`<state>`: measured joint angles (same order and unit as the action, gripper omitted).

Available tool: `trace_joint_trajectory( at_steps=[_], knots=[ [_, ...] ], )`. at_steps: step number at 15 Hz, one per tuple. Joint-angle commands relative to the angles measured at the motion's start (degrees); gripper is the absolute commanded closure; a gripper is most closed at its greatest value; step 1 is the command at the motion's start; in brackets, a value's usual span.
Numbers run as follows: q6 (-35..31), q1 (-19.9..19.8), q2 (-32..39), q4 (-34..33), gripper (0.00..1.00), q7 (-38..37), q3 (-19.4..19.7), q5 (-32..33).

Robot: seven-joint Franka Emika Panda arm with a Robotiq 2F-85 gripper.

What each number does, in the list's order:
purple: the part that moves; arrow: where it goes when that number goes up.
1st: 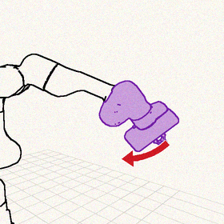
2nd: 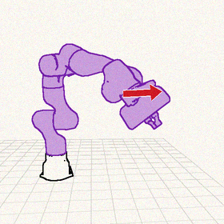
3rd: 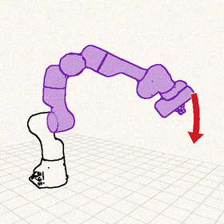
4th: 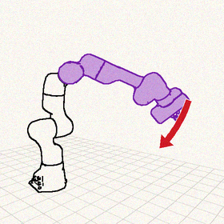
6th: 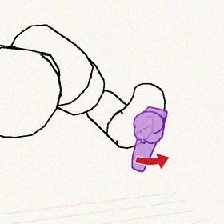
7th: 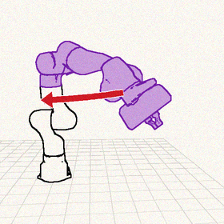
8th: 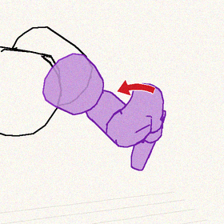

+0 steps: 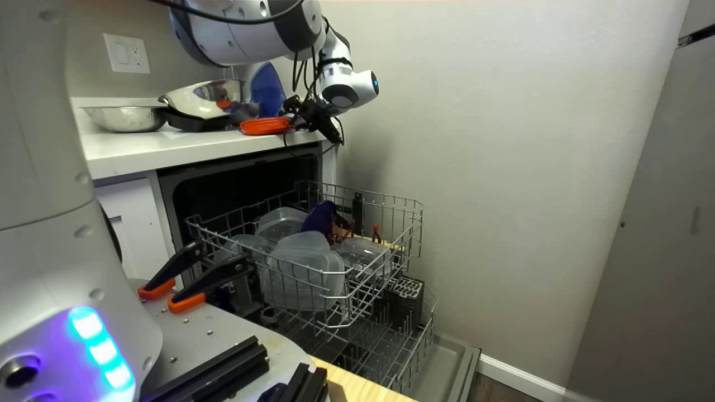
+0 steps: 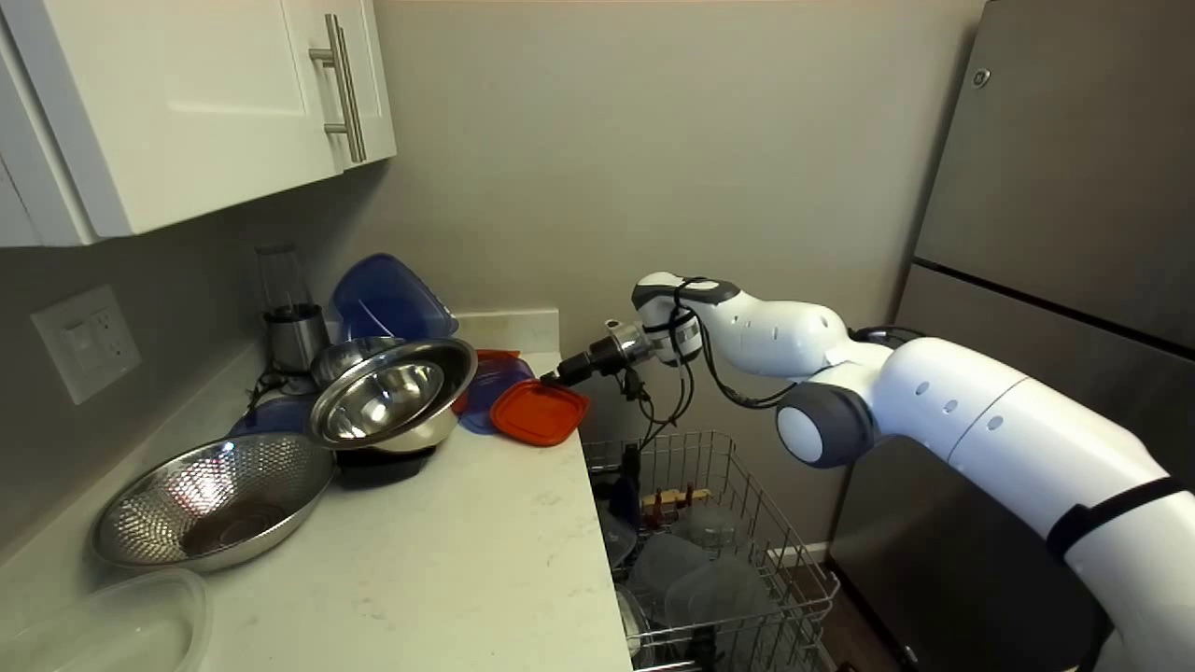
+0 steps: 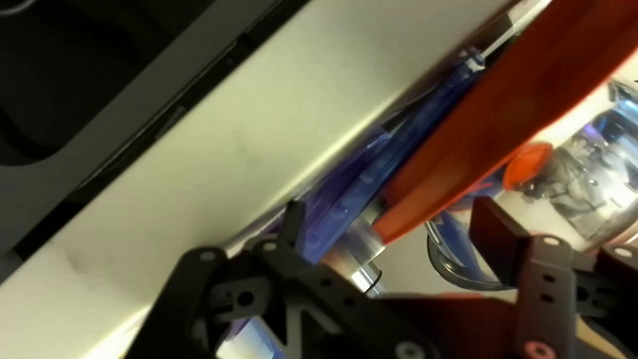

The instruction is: Pick up the red lid from the dishwasher tray and place it on the counter top

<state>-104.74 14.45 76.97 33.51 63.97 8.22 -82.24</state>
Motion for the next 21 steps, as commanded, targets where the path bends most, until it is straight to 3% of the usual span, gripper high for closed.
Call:
trace_joint_trajectory(
  at_steps=[1,13,21],
  knots=[
    [-5.67,2.95,-1.97,3.95,0.00,-1.27,3.53,2.26],
    [-13.98,9.30,-4.92,7.80,0.00,-4.24,12.16,2.45],
    [-13.76,18.71,-15.27,23.18,0.00,-9.80,21.76,8.74]
  ],
)
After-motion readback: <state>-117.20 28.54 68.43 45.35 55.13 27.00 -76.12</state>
